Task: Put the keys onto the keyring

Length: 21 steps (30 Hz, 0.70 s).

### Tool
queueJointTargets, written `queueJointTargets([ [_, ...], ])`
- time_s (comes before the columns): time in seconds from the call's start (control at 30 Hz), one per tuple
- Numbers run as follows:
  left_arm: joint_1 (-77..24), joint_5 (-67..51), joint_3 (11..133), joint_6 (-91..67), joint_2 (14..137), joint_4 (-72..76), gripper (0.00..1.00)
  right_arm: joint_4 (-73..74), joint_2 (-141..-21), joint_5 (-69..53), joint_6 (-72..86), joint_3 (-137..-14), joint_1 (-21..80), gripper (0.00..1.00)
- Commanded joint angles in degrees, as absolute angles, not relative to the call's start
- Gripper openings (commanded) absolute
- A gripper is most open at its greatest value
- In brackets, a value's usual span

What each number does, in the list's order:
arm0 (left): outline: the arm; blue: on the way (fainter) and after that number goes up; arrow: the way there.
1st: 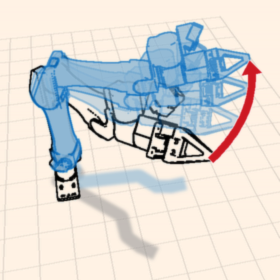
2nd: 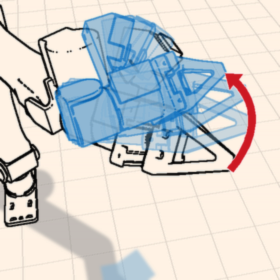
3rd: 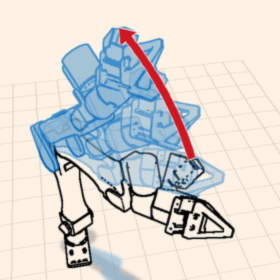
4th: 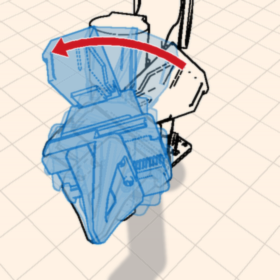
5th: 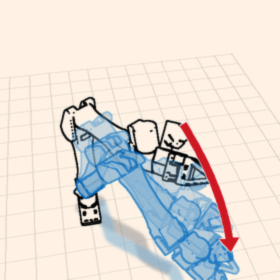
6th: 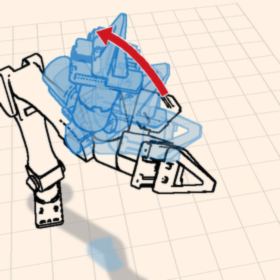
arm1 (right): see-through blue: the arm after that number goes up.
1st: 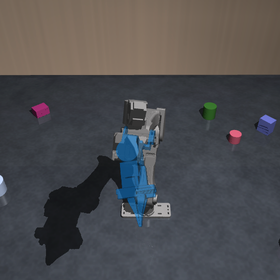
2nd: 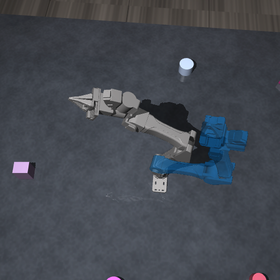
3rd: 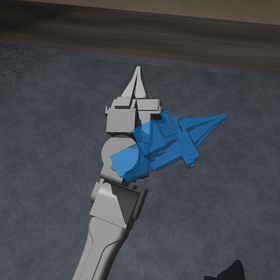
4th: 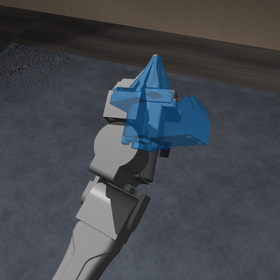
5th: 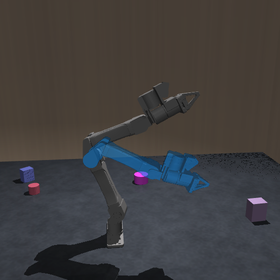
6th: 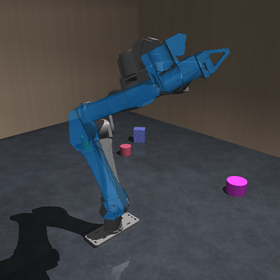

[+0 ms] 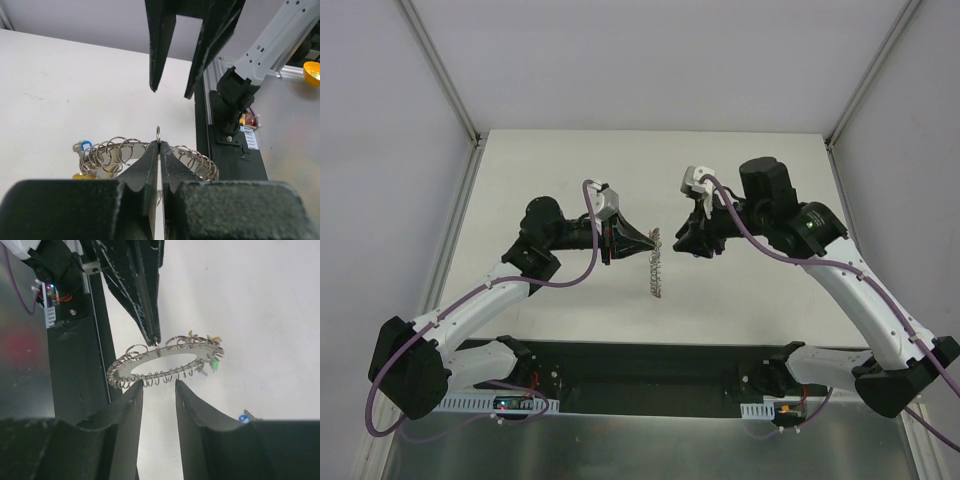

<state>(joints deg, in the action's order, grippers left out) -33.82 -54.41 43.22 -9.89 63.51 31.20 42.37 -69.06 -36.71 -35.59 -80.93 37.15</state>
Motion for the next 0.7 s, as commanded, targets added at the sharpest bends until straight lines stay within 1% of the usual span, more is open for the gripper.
queueJointTargets([
  [0.0,-34.28,-53.09,42.8,-15.29,61.87,44.37,0.0,31.3,-67.06,-46.05,-31.03,-77.7,35.77,0.35],
  [0.1,-34.28,-52.82,42.37,-17.48,62.22,47.97,0.0,28.66,-67.32,-47.11,-30.32,-76.38,35.51,0.36],
  [0.43,-34.28,-53.35,42.8,-19.34,61.79,50.01,0.0,19.34,-68.64,-47.98,-25.58,-73.04,34.01,0.35],
  [0.67,-34.28,-53.7,42.98,-19.42,61.87,50.27,0.0,19.51,-69.78,-51.41,-25.23,-73.83,33.93,0.32],
])
